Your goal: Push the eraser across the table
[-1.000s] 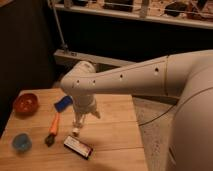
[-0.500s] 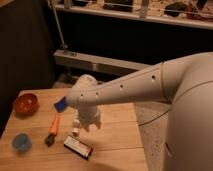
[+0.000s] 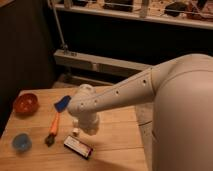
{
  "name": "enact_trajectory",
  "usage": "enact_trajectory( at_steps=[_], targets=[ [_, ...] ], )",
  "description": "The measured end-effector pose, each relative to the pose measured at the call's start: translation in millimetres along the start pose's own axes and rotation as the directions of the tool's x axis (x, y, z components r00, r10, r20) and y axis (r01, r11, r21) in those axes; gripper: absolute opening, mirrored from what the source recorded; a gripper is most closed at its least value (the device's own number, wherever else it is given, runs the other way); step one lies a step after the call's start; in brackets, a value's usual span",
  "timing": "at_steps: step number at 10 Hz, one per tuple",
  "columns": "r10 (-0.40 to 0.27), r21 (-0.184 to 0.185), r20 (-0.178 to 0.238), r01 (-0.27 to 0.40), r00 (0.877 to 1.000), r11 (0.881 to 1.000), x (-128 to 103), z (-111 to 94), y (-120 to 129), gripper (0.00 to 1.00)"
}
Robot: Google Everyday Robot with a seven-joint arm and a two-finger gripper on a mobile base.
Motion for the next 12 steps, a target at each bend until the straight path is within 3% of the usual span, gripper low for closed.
enact_trajectory(
  at_steps=[5,8,10,12],
  targets=[
    [-0.023,0.04,-0.049,0.025,0.999,0.999,-1.5,36.7,14.5,0.0],
    [-0.072,0.063,-0.07,0.076,0.995,0.995,1.6,56.4,23.1,0.0],
    [-0.11,0.057,-0.057,0.113,0.992,0.992,-2.8,62.3,31.6,0.0],
    [-0.152,0.075,-0.025,0.154,0.988,0.985,-9.0,60.8,38.3,0.0]
  ],
)
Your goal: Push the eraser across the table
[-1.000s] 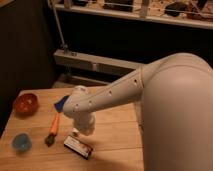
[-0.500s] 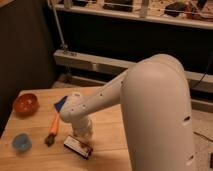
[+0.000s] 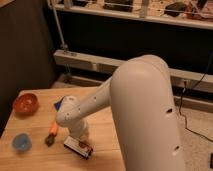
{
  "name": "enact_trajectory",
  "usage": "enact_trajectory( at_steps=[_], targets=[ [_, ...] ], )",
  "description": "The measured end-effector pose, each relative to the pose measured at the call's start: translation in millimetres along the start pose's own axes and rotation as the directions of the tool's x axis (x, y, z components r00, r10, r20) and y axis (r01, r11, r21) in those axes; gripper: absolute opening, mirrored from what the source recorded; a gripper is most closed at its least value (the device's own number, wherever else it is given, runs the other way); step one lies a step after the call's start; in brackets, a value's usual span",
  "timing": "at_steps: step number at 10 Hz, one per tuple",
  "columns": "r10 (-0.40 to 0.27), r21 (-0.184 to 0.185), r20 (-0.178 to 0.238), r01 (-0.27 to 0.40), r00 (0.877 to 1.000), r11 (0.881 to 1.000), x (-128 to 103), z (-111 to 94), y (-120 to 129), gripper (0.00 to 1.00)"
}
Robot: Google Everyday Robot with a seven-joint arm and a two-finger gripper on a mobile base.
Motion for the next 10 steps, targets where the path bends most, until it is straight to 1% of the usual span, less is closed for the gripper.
enact_trajectory(
  at_steps=[1,3,5,6,7,8,9,10],
  targets=[
    [-0.011,0.012,0.006,0.011,1.0,1.0,-0.2,0.1,-0.4,0.0],
    [-0.045,0.059,0.026,0.044,0.999,0.997,-0.4,0.0,-0.5,0.0],
    [-0.083,0.1,0.035,0.079,0.996,0.992,-0.3,1.2,1.5,0.0],
    [-0.099,0.11,0.035,0.095,0.994,0.989,0.1,1.9,3.5,0.0],
    [-0.141,0.108,0.026,0.138,0.99,0.985,2.8,4.5,10.0,0.0],
    [-0.177,0.093,0.012,0.175,0.984,0.98,6.9,6.6,16.9,0.0],
    [-0.225,0.06,-0.012,0.225,0.974,0.973,14.5,10.4,27.4,0.0],
    [-0.297,-0.006,-0.043,0.297,0.954,0.955,26.3,14.3,44.7,0.0]
  ],
)
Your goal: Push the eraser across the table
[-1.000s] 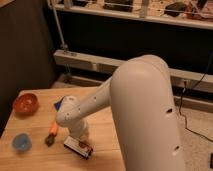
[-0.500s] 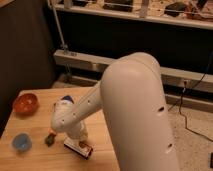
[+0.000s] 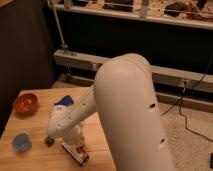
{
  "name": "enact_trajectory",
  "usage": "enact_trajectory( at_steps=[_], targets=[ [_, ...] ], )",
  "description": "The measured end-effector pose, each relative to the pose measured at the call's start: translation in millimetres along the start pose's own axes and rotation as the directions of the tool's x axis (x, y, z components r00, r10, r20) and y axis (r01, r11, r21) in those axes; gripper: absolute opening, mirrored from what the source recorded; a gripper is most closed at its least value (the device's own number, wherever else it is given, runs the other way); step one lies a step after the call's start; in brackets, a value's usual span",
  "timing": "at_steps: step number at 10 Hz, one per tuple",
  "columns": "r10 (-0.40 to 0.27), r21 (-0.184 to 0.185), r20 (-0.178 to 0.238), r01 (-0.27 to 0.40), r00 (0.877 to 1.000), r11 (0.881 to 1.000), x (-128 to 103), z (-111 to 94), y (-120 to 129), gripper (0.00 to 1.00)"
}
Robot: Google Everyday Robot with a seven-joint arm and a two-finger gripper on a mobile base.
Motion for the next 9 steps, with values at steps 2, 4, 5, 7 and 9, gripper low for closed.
enact_trajectory(
  at_steps=[2,4,5,7,9],
  targets=[
    [-0.144,-0.109,-0.04,0.139,0.989,0.984,11.9,-2.6,31.8,0.0],
    [-0.319,-0.212,-0.008,0.311,0.948,0.927,16.3,-31.9,72.9,0.0],
    [-0.379,-0.25,0.029,0.374,0.925,0.893,16.0,-50.8,90.4,0.0],
    [-0.479,-0.297,0.086,0.481,0.874,0.825,19.5,-83.4,116.7,0.0],
    [-0.525,-0.292,0.1,0.529,0.845,0.796,23.4,-99.6,121.0,0.0]
  ],
)
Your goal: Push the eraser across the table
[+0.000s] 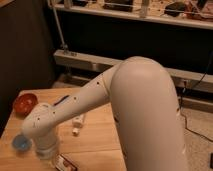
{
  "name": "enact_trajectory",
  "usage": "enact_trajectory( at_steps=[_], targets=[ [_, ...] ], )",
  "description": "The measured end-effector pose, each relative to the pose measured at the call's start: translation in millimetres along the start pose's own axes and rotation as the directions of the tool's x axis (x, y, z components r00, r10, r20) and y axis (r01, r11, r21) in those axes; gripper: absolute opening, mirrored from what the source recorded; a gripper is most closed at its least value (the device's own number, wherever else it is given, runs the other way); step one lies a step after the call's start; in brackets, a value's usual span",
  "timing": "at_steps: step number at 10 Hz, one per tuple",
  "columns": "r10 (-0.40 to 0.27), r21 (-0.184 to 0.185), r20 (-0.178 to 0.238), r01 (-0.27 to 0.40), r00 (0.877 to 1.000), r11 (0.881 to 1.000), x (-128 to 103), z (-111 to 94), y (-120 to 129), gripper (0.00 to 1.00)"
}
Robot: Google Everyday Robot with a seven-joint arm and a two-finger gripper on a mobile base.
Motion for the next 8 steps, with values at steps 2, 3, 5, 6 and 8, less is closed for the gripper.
enact_trajectory(
  at_steps=[2,3,5,6,8],
  targets=[
    [0.008,0.055,-0.017,-0.007,1.0,0.998,6.4,-10.1,-9.7,0.0],
    [0.041,0.108,-0.024,-0.038,0.999,0.993,11.5,-13.4,-22.3,0.0],
    [0.121,0.247,-0.005,-0.117,0.993,0.962,18.6,-18.0,-53.9,0.0],
    [0.161,0.321,0.026,-0.161,0.987,0.933,20.3,-19.0,-70.0,0.0],
    [0.208,0.457,0.091,-0.226,0.974,0.86,21.2,-7.3,-85.5,0.0]
  ],
)
